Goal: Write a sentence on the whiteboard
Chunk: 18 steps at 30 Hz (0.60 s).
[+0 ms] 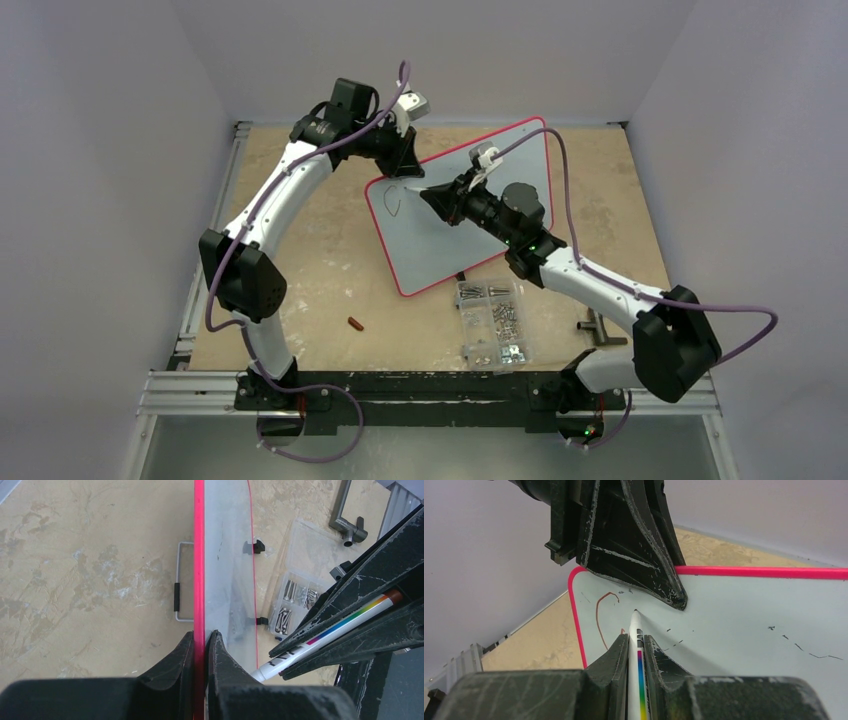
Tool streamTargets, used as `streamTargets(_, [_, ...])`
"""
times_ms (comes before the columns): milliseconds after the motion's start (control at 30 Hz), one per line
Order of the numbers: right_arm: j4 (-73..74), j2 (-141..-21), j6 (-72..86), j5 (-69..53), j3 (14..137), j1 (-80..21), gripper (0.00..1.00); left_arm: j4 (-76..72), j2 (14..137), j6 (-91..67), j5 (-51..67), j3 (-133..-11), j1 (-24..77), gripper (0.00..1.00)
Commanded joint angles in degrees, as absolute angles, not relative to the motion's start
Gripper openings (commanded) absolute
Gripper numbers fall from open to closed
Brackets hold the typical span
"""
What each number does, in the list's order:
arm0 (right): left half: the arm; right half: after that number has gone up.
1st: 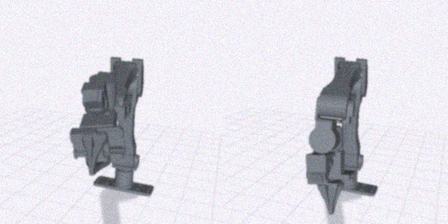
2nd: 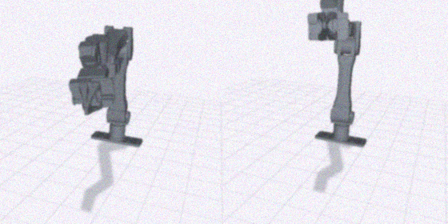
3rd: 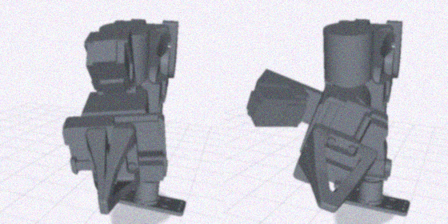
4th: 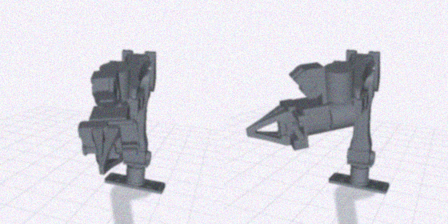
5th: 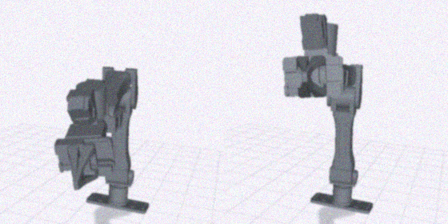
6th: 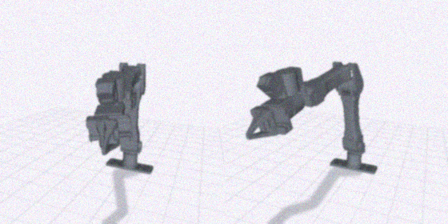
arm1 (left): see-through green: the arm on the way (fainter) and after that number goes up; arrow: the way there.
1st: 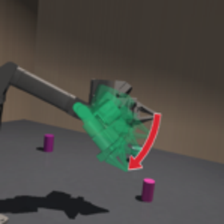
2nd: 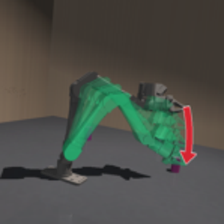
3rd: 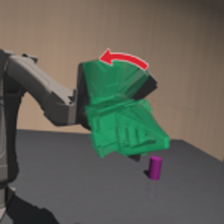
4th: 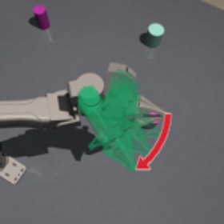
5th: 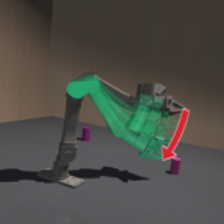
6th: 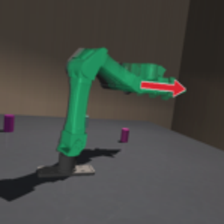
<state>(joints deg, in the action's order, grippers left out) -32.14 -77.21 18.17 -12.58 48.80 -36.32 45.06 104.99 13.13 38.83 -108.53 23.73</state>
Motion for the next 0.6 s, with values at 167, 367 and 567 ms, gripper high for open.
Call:
streamTargets(167, [-34.89,-79.12,19.04,-13.16,51.55,-36.21,0.00,48.91,106.25,20.54,32.12,-109.51,24.26,0.00])
streamTargets(367, [-33.90,-79.50,18.29,-13.36,49.88,-36.20,0.00,49.10,106.26,20.40,32.05,-109.60,24.26,0.00])
streamTargets(567, [-33.68,-78.66,18.11,-13.03,46.99,-36.21,0.00,49.26,106.49,20.23,32.07,-109.82,24.25,0.00])
